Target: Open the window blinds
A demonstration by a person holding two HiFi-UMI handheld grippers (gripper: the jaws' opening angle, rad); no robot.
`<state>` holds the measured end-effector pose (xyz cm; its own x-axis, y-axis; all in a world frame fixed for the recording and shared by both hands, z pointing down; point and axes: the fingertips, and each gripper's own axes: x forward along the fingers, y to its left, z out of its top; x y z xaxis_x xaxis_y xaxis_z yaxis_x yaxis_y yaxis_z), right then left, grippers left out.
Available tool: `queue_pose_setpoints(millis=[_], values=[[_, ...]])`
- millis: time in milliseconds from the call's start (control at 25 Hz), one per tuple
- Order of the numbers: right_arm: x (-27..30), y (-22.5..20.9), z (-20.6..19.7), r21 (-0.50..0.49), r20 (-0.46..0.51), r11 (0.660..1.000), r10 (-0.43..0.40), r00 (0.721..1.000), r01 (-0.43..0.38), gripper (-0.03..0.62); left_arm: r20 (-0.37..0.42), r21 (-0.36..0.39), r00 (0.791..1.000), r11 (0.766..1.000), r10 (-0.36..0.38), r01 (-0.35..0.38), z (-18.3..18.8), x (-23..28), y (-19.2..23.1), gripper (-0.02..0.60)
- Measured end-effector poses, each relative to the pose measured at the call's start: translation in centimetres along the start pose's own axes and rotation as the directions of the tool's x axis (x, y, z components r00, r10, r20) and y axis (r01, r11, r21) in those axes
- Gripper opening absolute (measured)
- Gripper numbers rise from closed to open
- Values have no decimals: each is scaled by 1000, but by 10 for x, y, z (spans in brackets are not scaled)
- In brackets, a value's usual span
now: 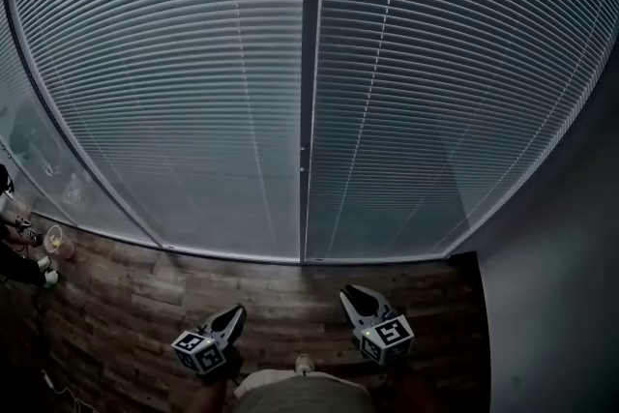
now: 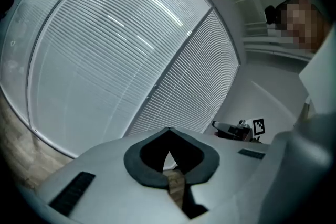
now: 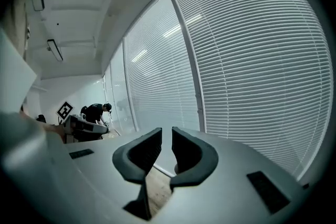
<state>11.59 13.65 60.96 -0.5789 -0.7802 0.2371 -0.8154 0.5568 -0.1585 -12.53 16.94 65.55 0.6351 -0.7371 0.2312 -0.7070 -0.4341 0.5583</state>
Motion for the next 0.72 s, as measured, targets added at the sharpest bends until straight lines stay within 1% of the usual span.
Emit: queue_pose_setpoints(millis=[80, 240, 320, 480, 600, 720], values=[[-1, -3, -4, 3, -10, 1000, 0, 1000, 0, 60, -8, -4, 1000, 1000, 14, -14, -4, -1, 2, 12], [1, -6, -12, 1, -36, 1000, 19, 999, -19, 60, 21, -37, 1000, 999, 9, -8, -7, 0, 3, 12], [8, -8, -12, 4, -47, 999, 33, 998, -33, 60, 6, -34, 1000, 999, 23, -23, -9, 1, 10, 12], [14, -8, -22, -2, -109, 998, 64, 992, -65, 58, 2, -42, 999, 998, 41, -41, -15, -2, 16, 12], [13, 8, -5, -26, -153, 996, 77, 985, -81, 58, -4, -50, 999, 998, 48, -48, -10, -18, 12, 12], [20, 22, 9, -62, -195, 989, 119, 973, -134, 58, 13, -59, 999, 997, 53, -52, 5, -28, 7, 12]])
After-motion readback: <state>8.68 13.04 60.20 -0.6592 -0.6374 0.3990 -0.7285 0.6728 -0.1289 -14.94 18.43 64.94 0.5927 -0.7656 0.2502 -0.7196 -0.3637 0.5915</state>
